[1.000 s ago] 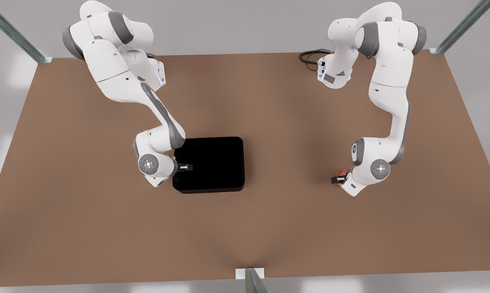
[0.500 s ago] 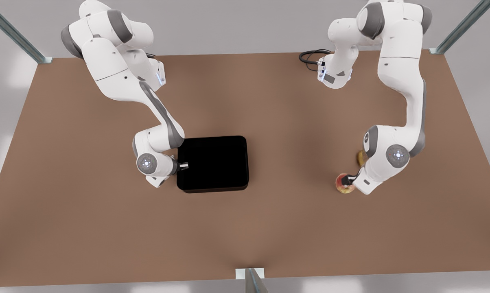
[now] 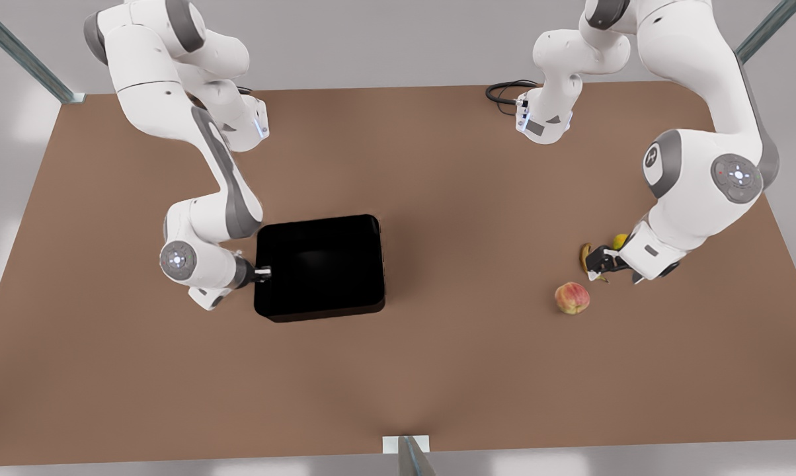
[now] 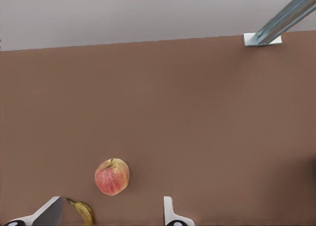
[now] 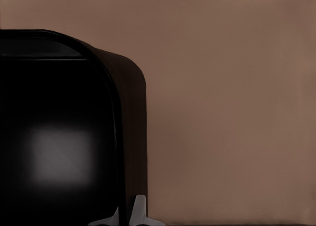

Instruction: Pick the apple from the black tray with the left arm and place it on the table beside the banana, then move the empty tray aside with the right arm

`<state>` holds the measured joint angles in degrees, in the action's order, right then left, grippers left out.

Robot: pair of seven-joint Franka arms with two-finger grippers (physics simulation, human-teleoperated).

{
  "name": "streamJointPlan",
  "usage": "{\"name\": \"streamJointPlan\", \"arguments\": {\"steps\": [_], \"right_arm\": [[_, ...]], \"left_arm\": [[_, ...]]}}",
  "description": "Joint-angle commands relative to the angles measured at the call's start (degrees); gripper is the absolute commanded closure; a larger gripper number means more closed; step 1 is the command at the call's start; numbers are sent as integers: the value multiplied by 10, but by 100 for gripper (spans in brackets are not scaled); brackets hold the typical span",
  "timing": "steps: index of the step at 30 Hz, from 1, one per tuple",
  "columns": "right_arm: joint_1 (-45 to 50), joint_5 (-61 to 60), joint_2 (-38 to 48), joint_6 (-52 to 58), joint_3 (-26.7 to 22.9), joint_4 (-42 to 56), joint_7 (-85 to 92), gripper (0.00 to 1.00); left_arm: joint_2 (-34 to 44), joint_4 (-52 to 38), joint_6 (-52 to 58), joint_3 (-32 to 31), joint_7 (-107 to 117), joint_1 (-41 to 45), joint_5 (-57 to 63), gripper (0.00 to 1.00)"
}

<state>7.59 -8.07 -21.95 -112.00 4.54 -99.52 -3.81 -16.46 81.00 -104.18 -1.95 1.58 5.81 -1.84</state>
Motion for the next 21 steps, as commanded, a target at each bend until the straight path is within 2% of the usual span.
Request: {"name": "streamJointPlan", "arguments": {"steps": [1, 4, 7, 10, 11, 16, 20, 21], "right_arm": [[0, 0, 2, 131, -24, 31, 145, 87], [0, 7, 1, 176, -81, 77, 244, 88], [0, 33, -12, 176, -146, 85, 359, 89], [-5, 34, -89, 166, -194, 165, 449, 89], [-11, 34, -116, 147, -196, 196, 470, 89], [-13, 15, -207, -6, -201, 202, 477, 90], [-16, 15, -234, -38, -201, 202, 471, 89], [-15, 15, -232, -38, -201, 202, 465, 52]], "left_arm": [[-2, -1, 12, -1, -56, 2, 10, 0], [-4, -1, 13, -1, -53, 2, 10, 0], [-5, 0, 13, 0, -52, 2, 10, 0], [-5, 0, 13, 0, -52, 2, 10, 0], [-5, 0, 13, 0, -52, 2, 10, 0], [-5, 1, 13, 0, -52, 2, 10, 0], [-5, 2, 13, 0, -52, 2, 11, 0], [-6, 2, 13, 0, -52, 2, 19, 0]]}}
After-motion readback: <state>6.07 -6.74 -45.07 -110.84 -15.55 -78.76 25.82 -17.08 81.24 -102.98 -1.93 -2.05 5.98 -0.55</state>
